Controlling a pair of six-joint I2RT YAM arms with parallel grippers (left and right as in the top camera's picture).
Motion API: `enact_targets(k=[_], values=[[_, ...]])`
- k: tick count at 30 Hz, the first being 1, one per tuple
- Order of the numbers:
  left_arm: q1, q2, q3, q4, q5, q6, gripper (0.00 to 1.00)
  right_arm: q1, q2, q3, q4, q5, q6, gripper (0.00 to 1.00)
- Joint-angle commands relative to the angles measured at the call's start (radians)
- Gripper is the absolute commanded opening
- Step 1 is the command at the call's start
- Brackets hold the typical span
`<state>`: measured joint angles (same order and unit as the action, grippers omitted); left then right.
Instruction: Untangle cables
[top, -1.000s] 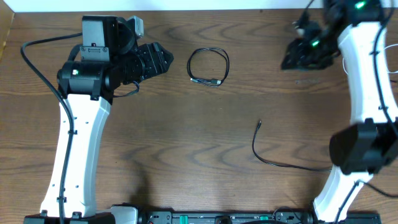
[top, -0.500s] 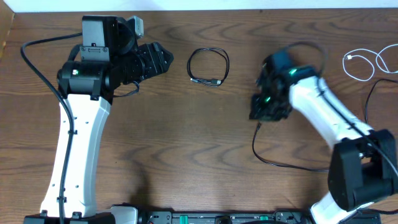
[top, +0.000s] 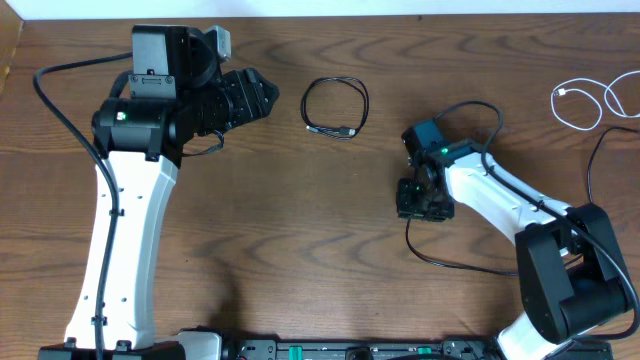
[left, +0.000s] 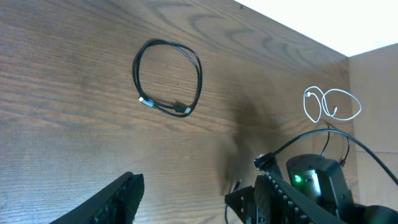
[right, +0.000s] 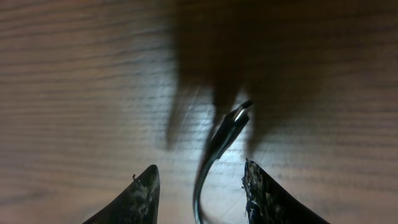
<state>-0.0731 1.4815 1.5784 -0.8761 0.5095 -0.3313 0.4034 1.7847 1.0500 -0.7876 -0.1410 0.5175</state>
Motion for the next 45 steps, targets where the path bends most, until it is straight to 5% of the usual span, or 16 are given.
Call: enact_targets(k=[1,26,35,45], values=[[0.0,0.0,-0.006,-0.002,-0.006,0.024,0.62,0.003,0.001,-0.032,0.037,0.049,0.028,0.4],[0.0,0.0,-0.006,-0.002,-0.007,0.024,0.63,-0.051,0.039,0.006,0.101,0.044,-0.042,0.01],[0.0,0.0,-0.006,-0.002,-0.006,0.024,0.63,-0.311,0.006,0.478,-0.096,0.029,-0.184,0.01],[0.0,0.0,-0.006,-0.002,-0.006,0.024,0.63,-0.645,0.006,0.844,0.112,0.106,-0.189,0.01]])
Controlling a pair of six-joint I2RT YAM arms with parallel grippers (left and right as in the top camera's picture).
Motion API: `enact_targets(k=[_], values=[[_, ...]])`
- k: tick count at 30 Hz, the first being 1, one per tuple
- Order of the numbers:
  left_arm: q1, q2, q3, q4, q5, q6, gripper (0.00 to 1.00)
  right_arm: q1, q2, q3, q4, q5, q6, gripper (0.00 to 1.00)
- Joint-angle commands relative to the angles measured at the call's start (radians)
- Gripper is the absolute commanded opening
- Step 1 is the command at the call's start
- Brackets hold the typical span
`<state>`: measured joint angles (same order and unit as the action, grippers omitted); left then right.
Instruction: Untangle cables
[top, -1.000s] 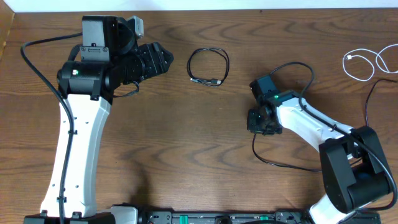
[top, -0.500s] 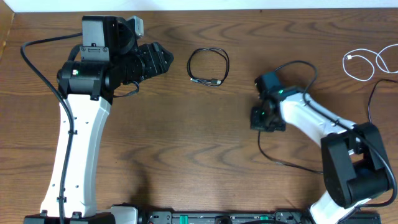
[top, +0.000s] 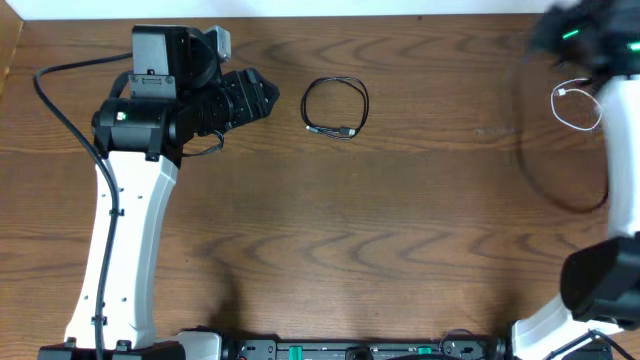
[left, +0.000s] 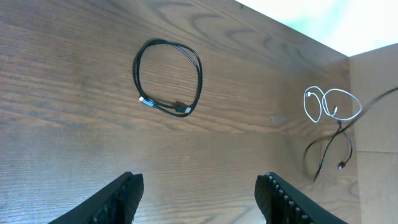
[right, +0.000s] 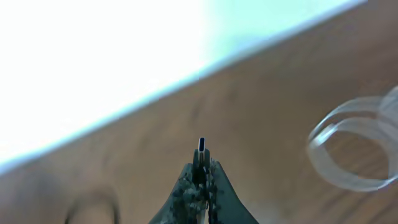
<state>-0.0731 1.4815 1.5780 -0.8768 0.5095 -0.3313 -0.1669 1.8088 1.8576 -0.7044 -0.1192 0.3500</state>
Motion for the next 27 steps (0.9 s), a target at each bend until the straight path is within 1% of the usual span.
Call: enact_targets(k=[1,5,9,10,11,12,14,20,24,27], values=[[0.0,0.0,-0.006,-0.001,-0.006,0.024,0.63,-0.103,-0.018,0.037,0.044,0.12,-0.022,0.01],[0.0,0.0,-0.006,-0.001,-0.006,0.024,0.63,-0.209,0.005,0.023,0.055,0.277,-0.021,0.01],[0.0,0.0,-0.006,-0.001,-0.006,0.024,0.63,-0.291,0.05,0.0,0.058,0.304,-0.021,0.01],[0.0,0.001,-0.006,-0.001,-0.006,0.024,0.63,-0.309,0.067,-0.002,0.057,0.304,-0.015,0.05],[0.0,0.001,-0.006,-0.001,-0.006,0.024,0.63,-0.323,0.084,-0.003,0.057,0.299,-0.007,0.24],[0.0,0.002,-0.006,-0.001,-0.006,0.024,0.63,-0.333,0.097,-0.003,0.057,0.285,-0.006,0.53],[0.0,0.002,-0.006,-0.001,-0.006,0.024,0.63,-0.348,0.116,-0.003,0.053,0.231,-0.006,0.99],[-0.001,0.002,-0.006,-0.001,-0.006,0.024,0.63,-0.35,0.113,-0.003,-0.005,0.053,-0.007,0.99],[-0.013,0.01,-0.006,0.0,-0.006,0.024,0.63,-0.327,0.113,-0.003,-0.115,-0.105,-0.007,0.99],[-0.035,0.034,-0.006,0.003,-0.011,0.024,0.63,-0.286,0.113,-0.003,-0.203,-0.151,-0.007,0.99]])
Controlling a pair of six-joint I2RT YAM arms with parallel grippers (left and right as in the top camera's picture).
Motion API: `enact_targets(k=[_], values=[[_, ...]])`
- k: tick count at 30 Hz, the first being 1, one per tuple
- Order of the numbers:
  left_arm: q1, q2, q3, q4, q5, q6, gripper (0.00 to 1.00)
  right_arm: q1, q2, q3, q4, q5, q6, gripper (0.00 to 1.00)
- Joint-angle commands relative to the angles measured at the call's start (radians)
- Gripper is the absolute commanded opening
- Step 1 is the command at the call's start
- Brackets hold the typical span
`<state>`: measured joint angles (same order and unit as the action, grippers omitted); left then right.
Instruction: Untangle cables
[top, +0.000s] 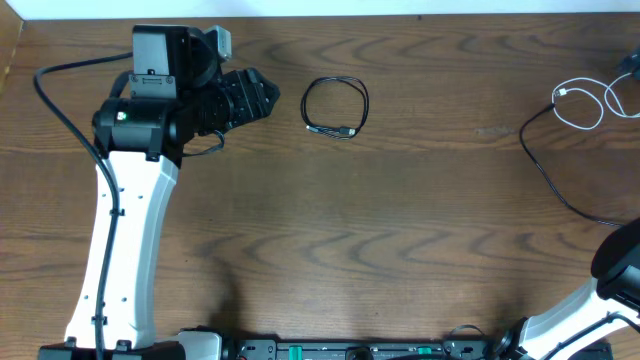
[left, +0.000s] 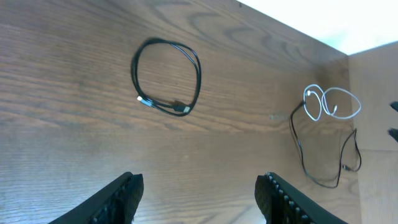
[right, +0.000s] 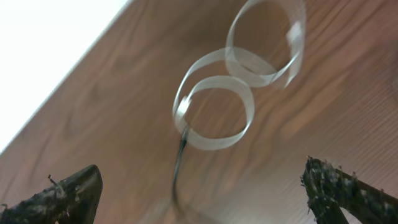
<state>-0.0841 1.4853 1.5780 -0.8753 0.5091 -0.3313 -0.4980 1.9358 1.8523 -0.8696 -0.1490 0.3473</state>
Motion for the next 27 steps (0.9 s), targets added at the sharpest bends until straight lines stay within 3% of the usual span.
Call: enact_targets(k=[1,10,17,27], values=[[-0.037,0.047,-0.006,0.004,-0.019,0.024,0.63,0.065,-0.014,0.003,-0.07,-0.124,-0.005,0.99],[-0.179,0.255,-0.006,0.166,-0.188,-0.002,0.62,0.25,-0.013,-0.002,-0.2,-0.053,-0.015,0.99],[-0.243,0.383,-0.006,0.282,-0.318,-0.315,0.61,0.338,-0.013,-0.01,-0.226,0.087,0.024,0.99],[-0.299,0.582,-0.006,0.346,-0.367,-0.497,0.51,0.354,-0.013,-0.065,-0.221,0.123,0.026,0.99]])
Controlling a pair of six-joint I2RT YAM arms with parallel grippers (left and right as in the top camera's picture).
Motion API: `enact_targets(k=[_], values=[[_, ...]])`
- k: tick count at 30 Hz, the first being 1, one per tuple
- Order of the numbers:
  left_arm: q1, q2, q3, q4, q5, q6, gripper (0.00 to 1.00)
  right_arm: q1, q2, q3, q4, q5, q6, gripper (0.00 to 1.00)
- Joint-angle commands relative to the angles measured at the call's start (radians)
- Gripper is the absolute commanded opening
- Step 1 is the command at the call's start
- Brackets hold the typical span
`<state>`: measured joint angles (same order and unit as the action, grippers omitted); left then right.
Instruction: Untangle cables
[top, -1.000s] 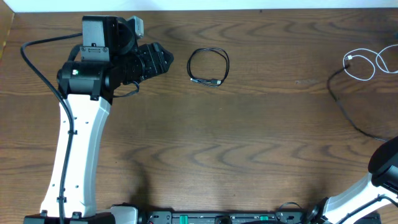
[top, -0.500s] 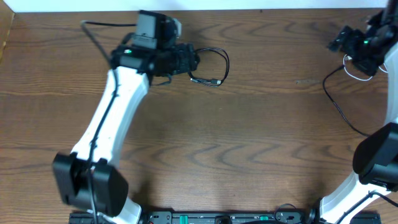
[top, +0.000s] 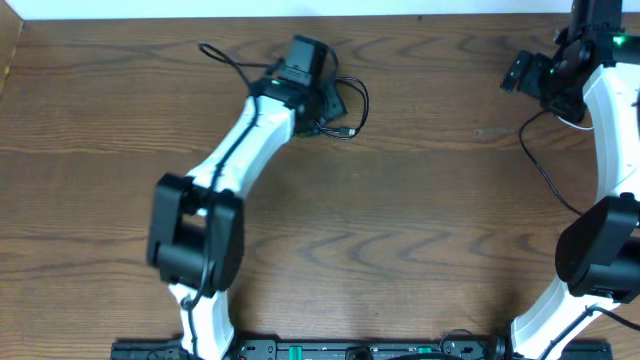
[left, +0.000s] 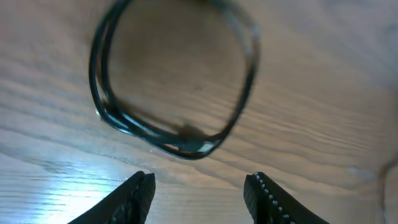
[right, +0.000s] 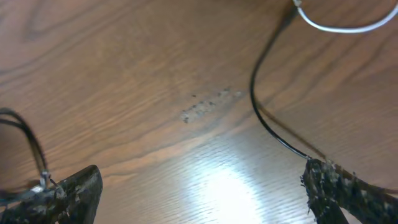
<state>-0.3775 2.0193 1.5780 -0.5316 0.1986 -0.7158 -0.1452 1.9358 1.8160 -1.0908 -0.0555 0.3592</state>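
A small coiled black cable (top: 362, 104) lies at the table's far middle, and it fills the left wrist view as a blurred loop (left: 180, 140). My left gripper (top: 326, 102) hovers right at its left side, open (left: 199, 199) and holding nothing. A long loose black cable (top: 528, 158) curves down the right side and crosses the right wrist view (right: 267, 124). A white cable (right: 336, 26) lies beyond it, mostly hidden under the arm in the overhead view. My right gripper (top: 518, 72) is wide open (right: 202, 196) and empty, left of both.
The table's back edge runs just behind both grippers. My left arm (top: 235, 150) stretches diagonally across the table's left-middle. A pale scuff mark (right: 208, 102) shows on the wood near the long cable.
My left gripper was at the far left, well short of the coil; now it is at the coil, still open. My right gripper has come in from the right edge.
My right gripper stood open around the long cable's plug at mid-table. Then it was shut on the plug, up near the far right corner. Then it was open, the cable lying beside the white one. Now my left gripper is over the coil.
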Motion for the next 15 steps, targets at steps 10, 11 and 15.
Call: enact_targets(k=[10,11,15], values=[[-0.012,0.146,-0.006,0.074,-0.169,-0.179,0.51,0.003,-0.013,-0.164,0.047,0.028,0.014,0.99],[-0.012,0.152,-0.006,0.085,-0.169,-0.182,0.51,0.003,-0.013,-0.177,0.052,0.026,0.015,0.99],[-0.012,0.185,-0.006,0.123,-0.165,-0.184,0.49,0.003,-0.013,-0.222,0.07,0.026,0.023,0.99]])
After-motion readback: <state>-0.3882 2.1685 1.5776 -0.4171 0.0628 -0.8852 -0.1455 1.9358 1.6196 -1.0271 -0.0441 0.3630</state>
